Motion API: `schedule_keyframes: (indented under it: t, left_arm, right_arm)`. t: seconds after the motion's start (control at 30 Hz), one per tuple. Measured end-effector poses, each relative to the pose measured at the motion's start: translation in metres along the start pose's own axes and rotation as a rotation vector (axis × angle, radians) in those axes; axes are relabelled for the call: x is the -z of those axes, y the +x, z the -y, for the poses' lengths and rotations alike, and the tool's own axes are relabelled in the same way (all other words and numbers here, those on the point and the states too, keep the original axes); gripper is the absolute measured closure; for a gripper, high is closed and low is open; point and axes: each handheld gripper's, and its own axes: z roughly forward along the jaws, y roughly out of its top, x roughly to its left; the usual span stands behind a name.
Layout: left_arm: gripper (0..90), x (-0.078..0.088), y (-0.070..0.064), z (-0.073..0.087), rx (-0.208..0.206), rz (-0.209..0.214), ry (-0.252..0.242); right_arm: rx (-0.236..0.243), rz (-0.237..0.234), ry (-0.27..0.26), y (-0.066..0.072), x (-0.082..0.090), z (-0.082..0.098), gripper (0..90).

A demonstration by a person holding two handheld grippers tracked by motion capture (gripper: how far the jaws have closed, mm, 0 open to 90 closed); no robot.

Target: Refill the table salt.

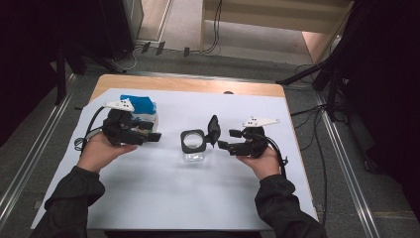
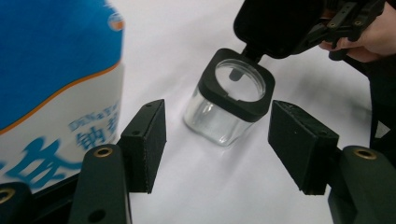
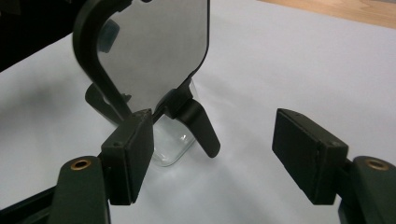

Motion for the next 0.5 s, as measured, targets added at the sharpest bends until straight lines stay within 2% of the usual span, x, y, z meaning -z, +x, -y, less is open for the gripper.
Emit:
schedule_keyframes:
  t: [0.13,0.33,0.5]
  left_arm:
    - [38.4,0.008,0.004,0.005,0.021,-0.012,-0.015]
    - [38.6,0.020,0.016,0.014,0.040,-0.067,-0.007]
    - [39.4,0.031,0.027,0.020,0.058,-0.105,-0.015]
  right_arm:
    - [0.006,0.005,0.015,-0.002,-0.003,-0.001,31.5]
    - [-0.002,0.002,0.034,-0.005,-0.005,-0.002,38.6]
    - [-0.007,0.005,0.030,-0.007,-0.006,-0.001,39.9]
